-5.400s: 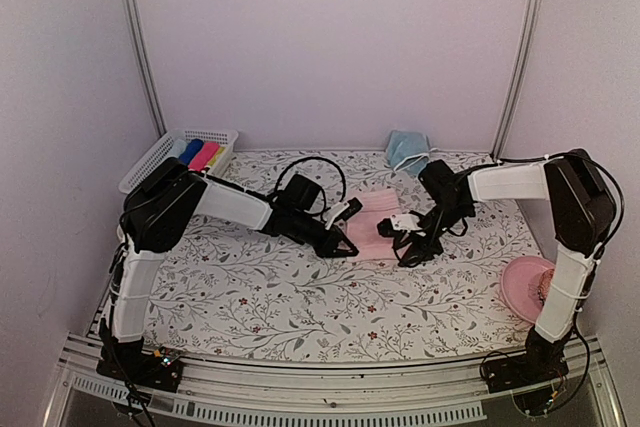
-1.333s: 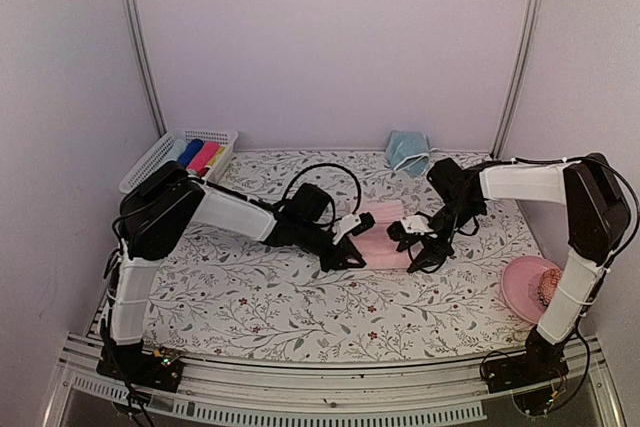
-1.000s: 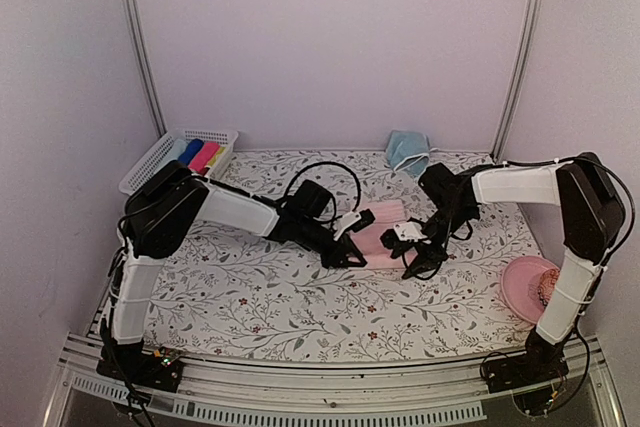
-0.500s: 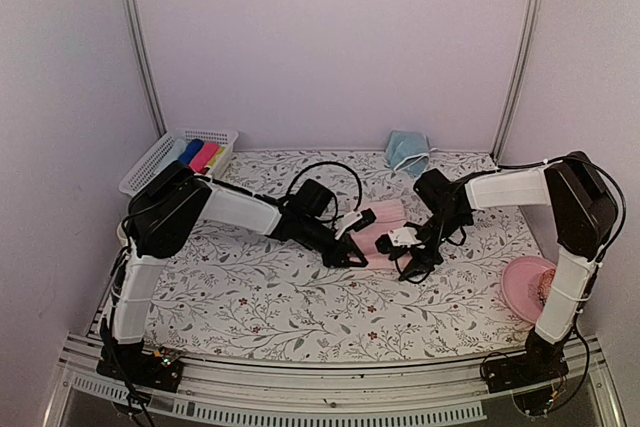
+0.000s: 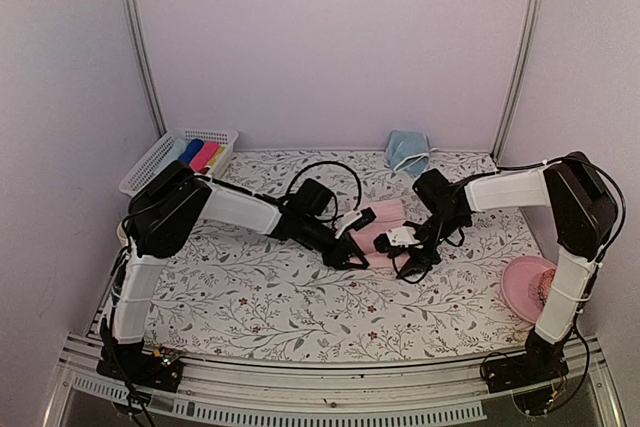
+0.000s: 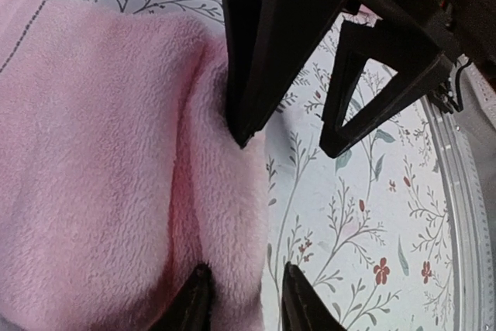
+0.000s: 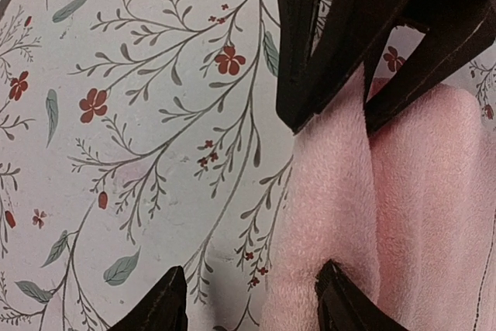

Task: Roll the towels
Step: Roll the towel at the center of the board.

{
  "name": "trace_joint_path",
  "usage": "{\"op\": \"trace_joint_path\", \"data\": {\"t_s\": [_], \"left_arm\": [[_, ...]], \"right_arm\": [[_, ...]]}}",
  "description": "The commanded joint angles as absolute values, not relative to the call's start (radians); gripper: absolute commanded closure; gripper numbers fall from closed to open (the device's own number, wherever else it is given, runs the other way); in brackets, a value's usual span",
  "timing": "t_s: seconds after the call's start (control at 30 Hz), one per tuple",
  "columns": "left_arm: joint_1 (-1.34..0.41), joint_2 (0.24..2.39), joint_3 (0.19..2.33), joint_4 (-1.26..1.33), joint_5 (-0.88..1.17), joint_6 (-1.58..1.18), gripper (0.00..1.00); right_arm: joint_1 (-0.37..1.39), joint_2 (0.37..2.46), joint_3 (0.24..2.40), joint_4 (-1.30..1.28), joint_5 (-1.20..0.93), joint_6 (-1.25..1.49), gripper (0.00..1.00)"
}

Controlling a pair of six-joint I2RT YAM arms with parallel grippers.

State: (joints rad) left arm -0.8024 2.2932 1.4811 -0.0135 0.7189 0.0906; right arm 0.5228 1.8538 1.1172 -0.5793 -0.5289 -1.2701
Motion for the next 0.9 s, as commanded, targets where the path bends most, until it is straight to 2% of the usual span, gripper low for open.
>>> {"op": "trace_joint_path", "data": {"t_s": [0.0,0.07,0.2,0.87], "left_arm": [[-0.775,2.294,1.439,-0.03,0.683,0.074,0.66],[-0.772,2.281,1.43,-0.023,0.682,0.074,0.61],[-0.769,2.261,1.415,-0.009,0.679,0.07,0.59],[-0.749,2.181,1.338,0.084,0.616,0.017,0.34]], "right_arm": [[0.525,1.87,1.099,-0.522,-0.462,-1.236,0.43],[0.523,1.87,1.095,-0.508,-0.456,-1.23,0.44],[0.524,1.858,1.09,-0.495,-0.46,-1.223,0.44],[0.481,1.831,1.085,-0.462,-0.47,-1.202,0.44]]}}
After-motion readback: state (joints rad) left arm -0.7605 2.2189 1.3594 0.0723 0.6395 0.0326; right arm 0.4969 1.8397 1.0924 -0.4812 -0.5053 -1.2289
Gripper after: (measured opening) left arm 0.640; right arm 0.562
